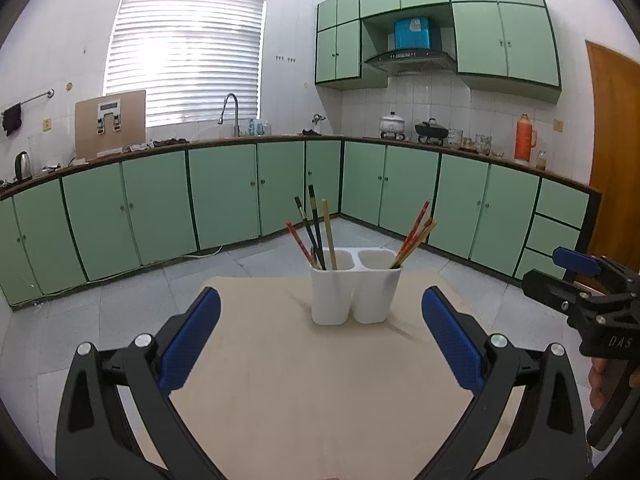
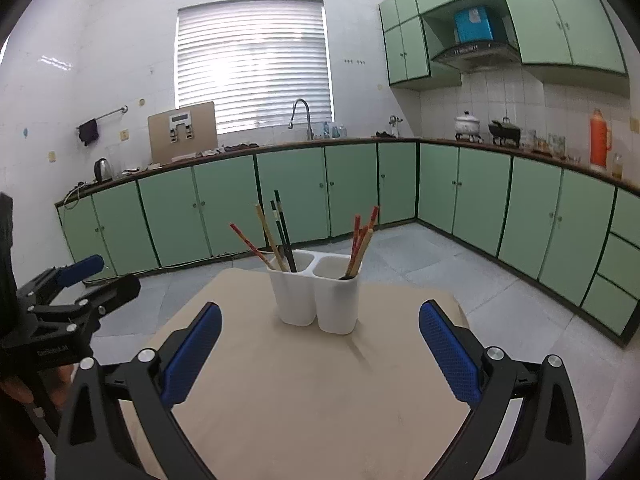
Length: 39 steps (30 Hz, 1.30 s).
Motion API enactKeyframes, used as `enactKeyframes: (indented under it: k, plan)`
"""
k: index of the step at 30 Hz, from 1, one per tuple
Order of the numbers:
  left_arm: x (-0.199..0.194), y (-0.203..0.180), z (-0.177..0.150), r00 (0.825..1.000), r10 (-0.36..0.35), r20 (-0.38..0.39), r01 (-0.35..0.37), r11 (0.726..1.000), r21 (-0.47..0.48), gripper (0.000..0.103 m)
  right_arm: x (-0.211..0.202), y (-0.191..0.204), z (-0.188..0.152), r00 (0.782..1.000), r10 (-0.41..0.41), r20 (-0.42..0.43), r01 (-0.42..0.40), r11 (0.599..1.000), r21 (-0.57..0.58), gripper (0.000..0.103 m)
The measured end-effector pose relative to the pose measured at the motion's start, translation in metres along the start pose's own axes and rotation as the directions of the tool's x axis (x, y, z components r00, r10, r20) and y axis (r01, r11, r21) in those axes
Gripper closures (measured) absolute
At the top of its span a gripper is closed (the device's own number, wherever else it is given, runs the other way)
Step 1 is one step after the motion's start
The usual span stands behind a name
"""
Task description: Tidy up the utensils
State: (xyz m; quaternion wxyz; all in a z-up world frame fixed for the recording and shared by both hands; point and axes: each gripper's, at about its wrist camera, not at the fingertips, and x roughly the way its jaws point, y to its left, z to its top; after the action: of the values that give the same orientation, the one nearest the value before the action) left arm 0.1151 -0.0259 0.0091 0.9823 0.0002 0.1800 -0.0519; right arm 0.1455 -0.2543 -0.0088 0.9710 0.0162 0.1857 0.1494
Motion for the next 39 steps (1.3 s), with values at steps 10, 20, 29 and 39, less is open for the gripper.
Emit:
enactKeyframes:
  k: [10, 20, 29, 39]
  plan:
    - [-0.035, -0.005, 0.011, 0.997, -0.004, 0.072, 0.003, 1.0, 0.012, 0.005, -0.031, 0.008, 0.014, 0.998, 0.006, 0.067, -0.005, 1.0, -0.014, 0.006]
    - [-0.06, -0.007, 0.019, 0.992, -0.014, 0.123, 0.012, 1.0, 0.018, 0.005, -0.048, 0.016, 0.024, 0.995, 0.003, 0.098, 0.0, 0.999, -0.034, 0.006]
    - [-0.075, -0.007, 0.023, 0.988, -0.013, 0.155, 0.009, 1.0, 0.029, 0.005, -0.061, 0.024, 0.029, 0.992, 0.02, 0.121, -0.014, 0.999, -0.049, 0.006]
    - [-0.079, -0.007, 0.023, 0.987, -0.012, 0.161, 0.007, 1.0, 0.027, 0.005, -0.064, 0.03, 0.027, 0.992, 0.02, 0.126, -0.012, 0.998, -0.062, 0.006]
